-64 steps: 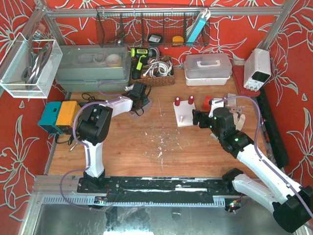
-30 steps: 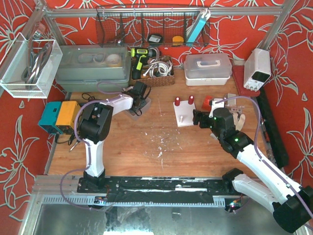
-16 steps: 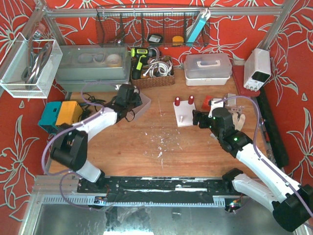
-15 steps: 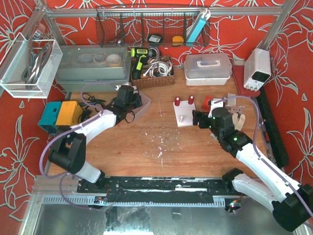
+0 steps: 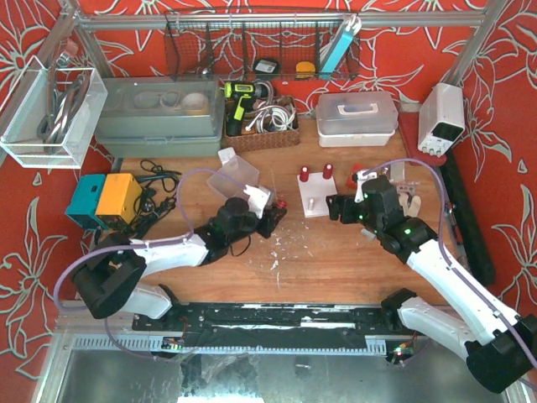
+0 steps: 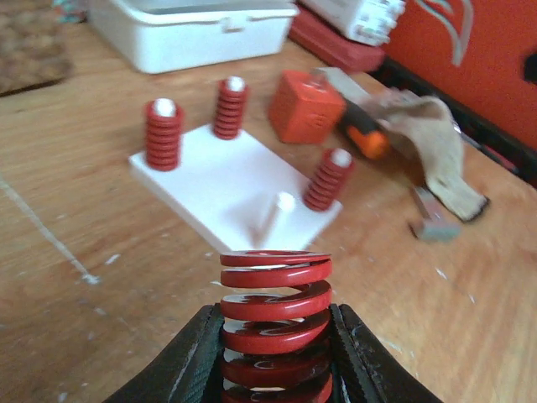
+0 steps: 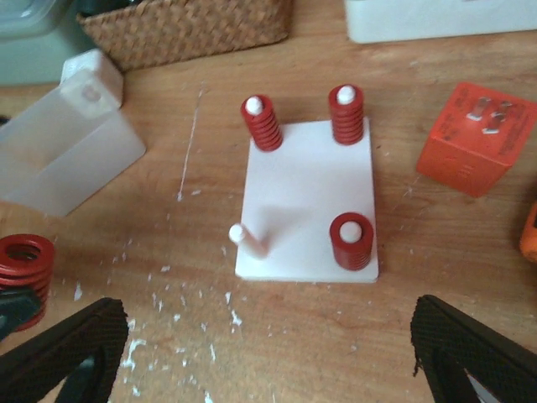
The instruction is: Install the large spring
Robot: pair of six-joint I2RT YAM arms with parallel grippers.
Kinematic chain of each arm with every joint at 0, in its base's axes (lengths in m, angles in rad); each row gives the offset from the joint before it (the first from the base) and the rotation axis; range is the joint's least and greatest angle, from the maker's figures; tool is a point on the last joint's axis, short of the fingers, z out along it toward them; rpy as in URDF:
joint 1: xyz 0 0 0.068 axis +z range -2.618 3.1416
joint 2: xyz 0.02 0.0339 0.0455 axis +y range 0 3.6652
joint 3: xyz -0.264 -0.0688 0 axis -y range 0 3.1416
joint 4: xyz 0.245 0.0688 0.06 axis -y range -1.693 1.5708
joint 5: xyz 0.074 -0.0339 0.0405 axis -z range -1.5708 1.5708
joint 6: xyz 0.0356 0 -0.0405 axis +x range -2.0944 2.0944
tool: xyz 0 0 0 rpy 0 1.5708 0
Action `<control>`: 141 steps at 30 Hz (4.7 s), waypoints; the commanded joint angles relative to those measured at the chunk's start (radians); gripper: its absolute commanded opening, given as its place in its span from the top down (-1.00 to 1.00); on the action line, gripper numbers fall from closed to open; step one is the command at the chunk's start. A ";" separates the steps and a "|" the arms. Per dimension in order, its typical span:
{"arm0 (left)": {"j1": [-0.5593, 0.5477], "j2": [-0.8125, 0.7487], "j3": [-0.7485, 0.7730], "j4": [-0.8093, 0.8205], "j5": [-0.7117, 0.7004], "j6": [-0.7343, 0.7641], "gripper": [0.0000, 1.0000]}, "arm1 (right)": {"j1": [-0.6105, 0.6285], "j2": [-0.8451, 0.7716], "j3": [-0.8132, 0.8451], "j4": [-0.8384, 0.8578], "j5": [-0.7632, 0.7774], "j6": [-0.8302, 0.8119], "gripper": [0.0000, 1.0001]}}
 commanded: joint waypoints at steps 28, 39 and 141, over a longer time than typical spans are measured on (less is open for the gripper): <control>-0.176 -0.098 -0.366 0.704 0.091 0.486 1.00 | 0.210 0.239 0.095 0.085 -0.601 0.030 -0.24; -0.181 -0.100 -0.370 0.703 0.098 0.498 1.00 | 0.262 0.290 0.098 0.090 -0.595 0.004 -0.07; -0.165 -0.348 -0.397 0.517 -0.431 0.517 -1.00 | 0.148 0.221 0.208 0.045 0.507 -0.124 -0.97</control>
